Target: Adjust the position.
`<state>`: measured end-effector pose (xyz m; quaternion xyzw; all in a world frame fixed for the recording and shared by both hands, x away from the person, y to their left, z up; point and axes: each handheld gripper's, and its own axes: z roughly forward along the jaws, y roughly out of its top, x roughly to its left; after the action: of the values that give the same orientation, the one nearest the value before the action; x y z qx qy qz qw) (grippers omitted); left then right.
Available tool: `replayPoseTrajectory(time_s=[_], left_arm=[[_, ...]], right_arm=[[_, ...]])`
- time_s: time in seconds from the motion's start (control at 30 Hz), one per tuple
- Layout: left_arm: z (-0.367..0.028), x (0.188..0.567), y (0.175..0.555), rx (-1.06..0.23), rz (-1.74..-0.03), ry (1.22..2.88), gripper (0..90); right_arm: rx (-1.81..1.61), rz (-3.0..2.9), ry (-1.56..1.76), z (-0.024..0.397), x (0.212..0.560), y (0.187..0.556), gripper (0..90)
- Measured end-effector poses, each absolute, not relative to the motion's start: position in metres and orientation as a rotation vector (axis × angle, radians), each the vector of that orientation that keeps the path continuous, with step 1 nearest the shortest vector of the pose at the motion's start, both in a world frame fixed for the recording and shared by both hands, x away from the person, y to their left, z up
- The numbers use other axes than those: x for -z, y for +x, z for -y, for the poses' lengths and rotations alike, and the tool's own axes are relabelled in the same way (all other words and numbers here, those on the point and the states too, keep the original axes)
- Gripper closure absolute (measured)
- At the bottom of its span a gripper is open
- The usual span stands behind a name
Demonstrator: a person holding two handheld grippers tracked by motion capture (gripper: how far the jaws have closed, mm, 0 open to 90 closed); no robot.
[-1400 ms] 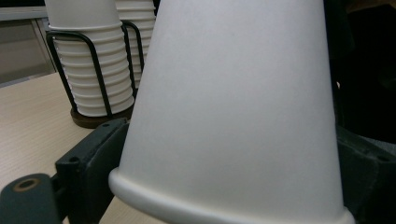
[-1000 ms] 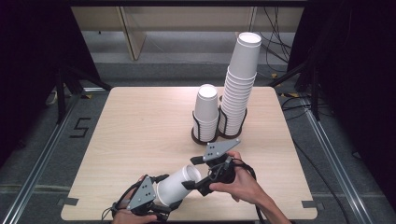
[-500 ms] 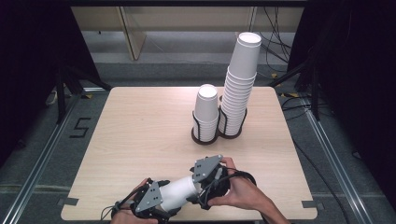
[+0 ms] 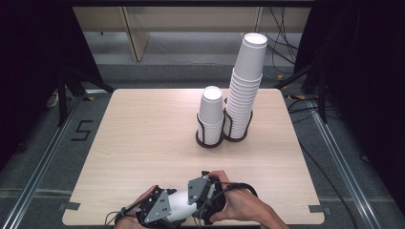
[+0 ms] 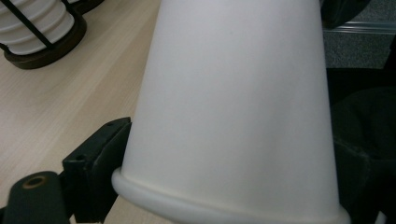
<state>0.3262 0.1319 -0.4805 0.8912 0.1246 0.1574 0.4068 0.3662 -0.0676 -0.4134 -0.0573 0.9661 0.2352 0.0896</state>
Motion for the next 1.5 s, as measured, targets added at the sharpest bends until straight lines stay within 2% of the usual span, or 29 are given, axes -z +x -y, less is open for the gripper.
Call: replayPoseTrajectory(time_s=[0.23, 0.43, 0.53, 0.83, 1.03, 1.27, 1.5], left_arm=[[-0.132, 0.480, 0.326, -0.386, -0.288, 2.273, 11.9], [-0.131, 0.480, 0.324, -0.374, -0.288, 2.267, 11.7], [-0.132, 0.481, 0.325, -0.360, -0.289, 2.255, 10.6], [-0.142, 0.484, 0.334, -0.314, -0.368, 2.001, 5.4], [-0.147, 0.479, 0.335, -0.257, -0.417, 1.822, 3.9], [-0.147, 0.475, 0.333, -0.270, -0.405, 1.748, 1.2], [-0.150, 0.472, 0.333, -0.286, -0.377, 1.754, 4.1]], right_arm=[[-0.635, -2.869, -0.274, 0.060, 0.423, 0.363, 17.5], [-0.570, -2.895, -0.230, 0.058, 0.428, 0.358, 18.3], [-0.569, -2.897, -0.264, 0.057, 0.429, 0.359, 21.6], [-0.719, -2.914, -0.222, 0.078, 0.423, 0.376, 22.3], [-0.960, -2.901, -0.225, 0.091, 0.417, 0.387, 22.4], [-1.124, -2.886, -0.229, 0.096, 0.414, 0.391, 22.3], [-1.148, -2.896, -0.219, 0.094, 0.419, 0.393, 22.2]])
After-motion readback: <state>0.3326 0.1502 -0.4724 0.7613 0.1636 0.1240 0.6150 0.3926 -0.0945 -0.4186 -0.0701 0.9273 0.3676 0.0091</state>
